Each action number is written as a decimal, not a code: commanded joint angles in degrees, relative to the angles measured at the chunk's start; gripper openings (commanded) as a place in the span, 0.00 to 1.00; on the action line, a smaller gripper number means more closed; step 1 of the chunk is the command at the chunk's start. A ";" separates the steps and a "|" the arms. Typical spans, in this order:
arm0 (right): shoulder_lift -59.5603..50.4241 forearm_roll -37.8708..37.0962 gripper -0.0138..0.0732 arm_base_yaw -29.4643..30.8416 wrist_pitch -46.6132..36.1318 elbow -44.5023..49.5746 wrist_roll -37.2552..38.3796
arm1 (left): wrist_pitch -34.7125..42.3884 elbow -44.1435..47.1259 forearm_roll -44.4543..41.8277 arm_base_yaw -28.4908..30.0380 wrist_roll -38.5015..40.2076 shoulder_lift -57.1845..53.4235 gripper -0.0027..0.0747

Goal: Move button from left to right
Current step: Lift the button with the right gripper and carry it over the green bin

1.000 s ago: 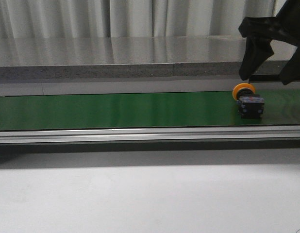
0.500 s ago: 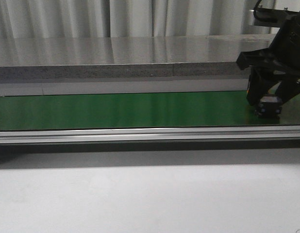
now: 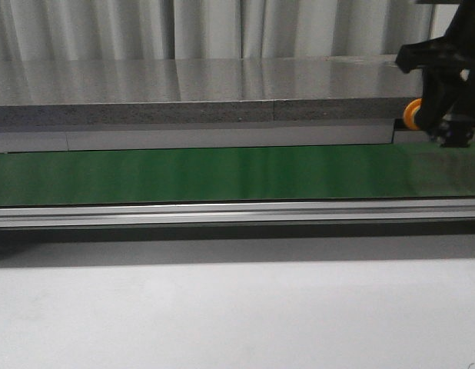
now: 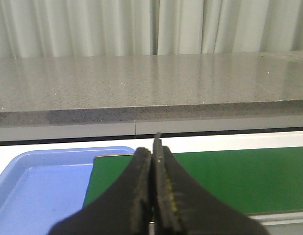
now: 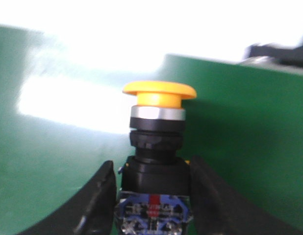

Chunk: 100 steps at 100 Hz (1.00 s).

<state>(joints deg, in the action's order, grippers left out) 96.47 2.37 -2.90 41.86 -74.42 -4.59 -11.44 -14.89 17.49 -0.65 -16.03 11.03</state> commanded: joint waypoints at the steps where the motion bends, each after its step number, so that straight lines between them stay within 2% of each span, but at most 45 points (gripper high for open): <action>1: -3.65 -3.62 0.28 3.10 -1.11 -3.66 -1.50 | 4.65 -1.43 0.70 -0.47 -0.08 0.41 0.01; 26: -3.18 -4.80 0.28 15.85 -4.93 -4.90 -8.50 | 4.65 -1.43 0.70 -0.47 -0.08 0.41 0.01; 47: -0.70 -4.59 0.28 23.31 -6.59 -4.85 -14.32 | 4.65 -1.43 0.70 -0.47 -0.08 0.41 0.01; 77: 3.77 -3.99 0.28 28.85 -6.08 -4.85 -17.88 | 4.65 -1.43 0.70 -0.47 -0.08 0.41 0.01; 90: 5.79 -3.56 0.28 29.33 -6.08 -4.74 -18.19 | 4.65 -1.43 0.70 -0.47 -0.08 0.41 0.01; 100: 7.30 -0.54 0.28 29.33 -5.58 -4.74 -20.51 | 4.65 -1.43 0.70 -0.47 -0.08 0.41 0.01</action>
<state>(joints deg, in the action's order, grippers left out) 105.36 -0.83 26.12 38.11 -77.44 -22.78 -11.44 -14.89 17.49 -0.65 -16.03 11.03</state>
